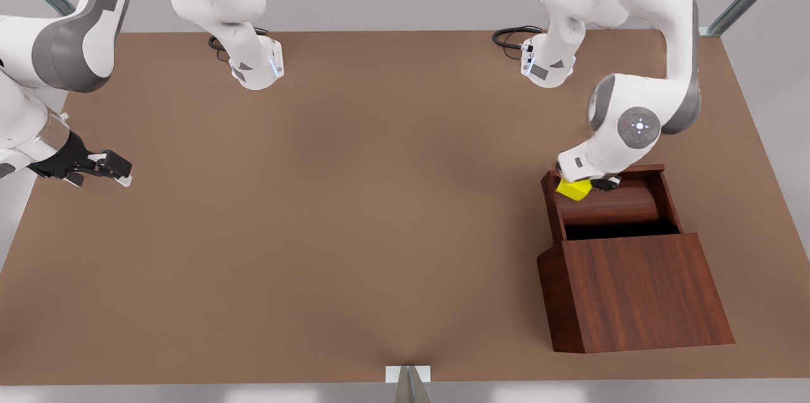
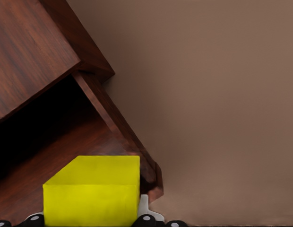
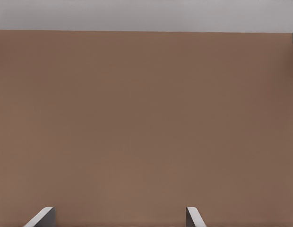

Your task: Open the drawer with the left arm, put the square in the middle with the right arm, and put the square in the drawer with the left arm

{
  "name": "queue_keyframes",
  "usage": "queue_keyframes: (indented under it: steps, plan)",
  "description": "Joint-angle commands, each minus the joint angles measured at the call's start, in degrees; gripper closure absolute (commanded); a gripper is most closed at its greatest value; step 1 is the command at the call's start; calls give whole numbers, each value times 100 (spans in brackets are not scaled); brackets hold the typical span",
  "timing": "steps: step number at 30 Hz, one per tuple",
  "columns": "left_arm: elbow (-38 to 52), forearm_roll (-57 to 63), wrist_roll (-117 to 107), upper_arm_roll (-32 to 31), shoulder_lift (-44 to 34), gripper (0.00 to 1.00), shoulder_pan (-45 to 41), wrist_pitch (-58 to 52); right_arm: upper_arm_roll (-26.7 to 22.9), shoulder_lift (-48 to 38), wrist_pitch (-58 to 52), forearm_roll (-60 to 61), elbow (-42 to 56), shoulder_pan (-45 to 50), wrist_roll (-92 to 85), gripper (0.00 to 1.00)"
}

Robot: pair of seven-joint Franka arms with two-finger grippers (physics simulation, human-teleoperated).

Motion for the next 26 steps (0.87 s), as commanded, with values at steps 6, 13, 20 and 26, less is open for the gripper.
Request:
queue_keyframes:
  steps: [6,13,20,26]
  plan:
    - [9,-541,1238,926,312,33,-122,76,-1,-9,0,0,0,-13,0,0]
    - [141,-717,1318,1084,699,0,-95,225,-1,-1,0,0,0,-13,0,0]
    - [1441,-708,-1740,497,725,0,-8,-320,8,-9,-9,-9,0,-4,-9,0]
    - [1881,233,-2567,-2229,444,0,2155,-267,8,-1,0,-9,0,-13,-9,0]
